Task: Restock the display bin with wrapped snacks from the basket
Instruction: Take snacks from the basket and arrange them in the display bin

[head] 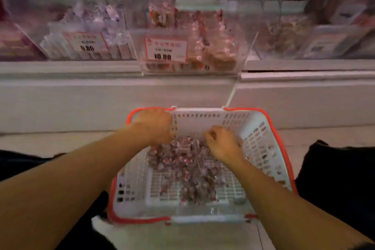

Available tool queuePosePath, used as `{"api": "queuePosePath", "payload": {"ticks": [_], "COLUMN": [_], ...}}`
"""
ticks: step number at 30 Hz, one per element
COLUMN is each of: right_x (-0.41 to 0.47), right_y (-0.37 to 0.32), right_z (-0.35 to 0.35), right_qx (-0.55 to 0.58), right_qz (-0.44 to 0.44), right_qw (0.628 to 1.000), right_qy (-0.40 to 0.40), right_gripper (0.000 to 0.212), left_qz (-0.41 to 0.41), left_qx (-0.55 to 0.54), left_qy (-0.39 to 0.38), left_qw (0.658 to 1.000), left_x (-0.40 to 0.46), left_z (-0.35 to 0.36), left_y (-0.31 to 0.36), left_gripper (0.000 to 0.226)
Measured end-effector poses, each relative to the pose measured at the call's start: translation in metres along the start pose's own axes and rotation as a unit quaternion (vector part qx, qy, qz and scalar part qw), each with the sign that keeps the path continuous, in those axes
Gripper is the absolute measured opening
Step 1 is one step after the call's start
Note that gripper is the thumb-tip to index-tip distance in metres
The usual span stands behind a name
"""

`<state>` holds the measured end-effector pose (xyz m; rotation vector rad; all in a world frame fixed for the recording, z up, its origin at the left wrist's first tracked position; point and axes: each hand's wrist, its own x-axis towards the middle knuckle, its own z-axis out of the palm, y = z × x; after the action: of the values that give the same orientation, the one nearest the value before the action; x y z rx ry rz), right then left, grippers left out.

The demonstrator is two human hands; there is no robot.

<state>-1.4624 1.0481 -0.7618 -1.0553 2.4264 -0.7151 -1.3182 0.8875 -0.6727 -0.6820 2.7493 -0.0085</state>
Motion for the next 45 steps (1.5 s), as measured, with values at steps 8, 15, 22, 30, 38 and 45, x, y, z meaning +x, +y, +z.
{"api": "queuePosePath", "payload": {"ticks": [8,15,22,30,38,45], "right_x": [-0.062,-0.039,-0.024,-0.021,-0.018,-0.009], "right_y": [0.104,0.113,0.085,0.089,0.088,0.093], "right_z": [0.064,0.081,0.114,0.129,0.125,0.096], "right_qx": [-0.156,0.023,0.088,0.246,0.405,0.295], "right_qz": [0.309,0.431,0.374,0.426,0.492,0.476], "right_qw": [0.868,0.848,0.899,0.85,0.751,0.778], "right_qy": [-0.355,-0.308,-0.212,-0.188,-0.172,-0.284], "right_gripper": [0.078,0.12,0.102,0.026,0.031,0.006], "left_qz": [-0.11,-0.212,-0.238,-0.144,-0.121,-0.283], "left_qx": [-0.134,-0.328,-0.446,-0.355,-0.391,-0.672], "left_qy": [-0.384,-0.393,-0.306,-0.369,-0.343,-0.234], "left_qw": [0.907,0.833,0.807,0.847,0.845,0.643], "left_x": [-0.017,-0.003,0.018,0.023,0.012,0.014], "left_z": [0.168,0.21,0.229,0.24,0.247,0.23], "left_y": [0.039,0.065,0.103,0.112,0.1,0.086], "left_gripper": [0.076,0.095,0.056,0.053,0.038,0.019]}}
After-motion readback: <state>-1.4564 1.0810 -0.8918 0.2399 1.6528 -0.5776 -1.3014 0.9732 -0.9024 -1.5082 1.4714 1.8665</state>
